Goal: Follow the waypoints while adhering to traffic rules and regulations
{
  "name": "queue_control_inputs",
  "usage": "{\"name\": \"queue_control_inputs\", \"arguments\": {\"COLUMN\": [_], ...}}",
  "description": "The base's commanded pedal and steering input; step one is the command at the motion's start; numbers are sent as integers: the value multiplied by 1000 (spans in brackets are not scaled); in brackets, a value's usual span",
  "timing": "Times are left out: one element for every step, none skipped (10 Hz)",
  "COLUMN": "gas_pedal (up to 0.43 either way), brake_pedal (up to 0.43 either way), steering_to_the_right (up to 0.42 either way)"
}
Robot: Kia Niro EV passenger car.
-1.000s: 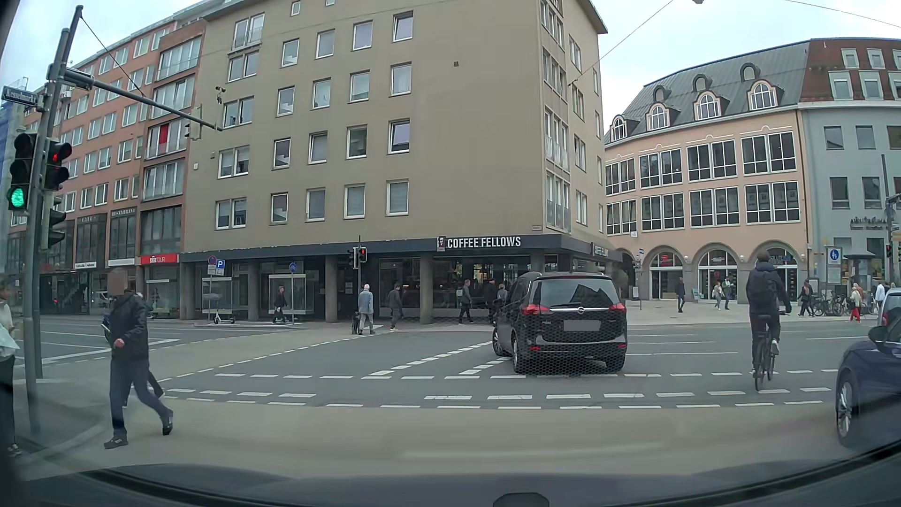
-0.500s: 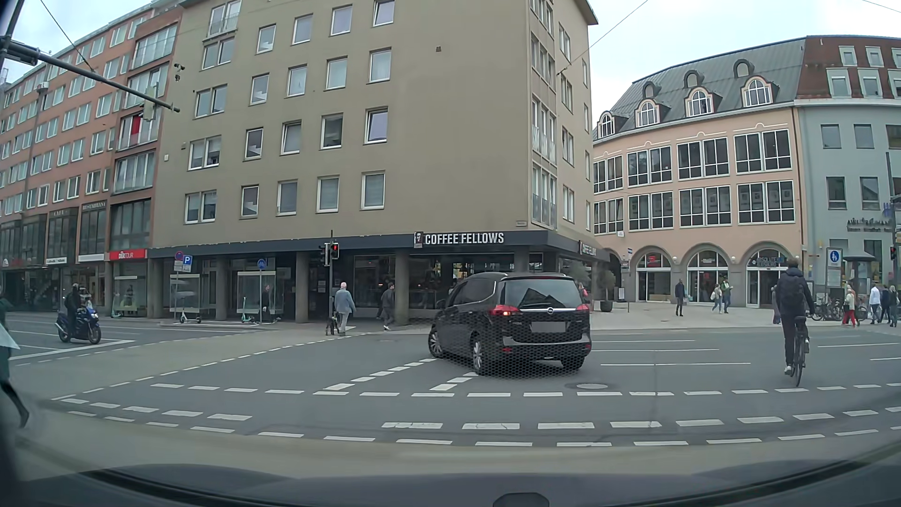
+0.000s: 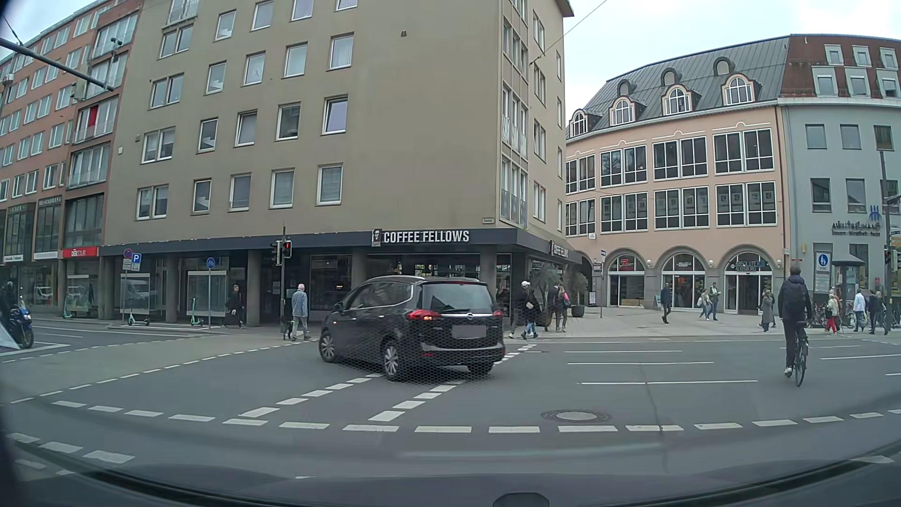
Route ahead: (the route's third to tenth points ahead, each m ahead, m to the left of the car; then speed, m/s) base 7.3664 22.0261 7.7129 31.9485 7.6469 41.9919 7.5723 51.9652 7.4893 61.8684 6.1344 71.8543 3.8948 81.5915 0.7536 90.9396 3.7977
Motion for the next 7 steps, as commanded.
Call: {"name": "queue_control_inputs", "arguments": {"gas_pedal": [118,118,118,138,138,138,138], "brake_pedal": [0,0,0,0,0,0,0], "steering_to_the_right": [113,98,83,62,50,30,3]}}
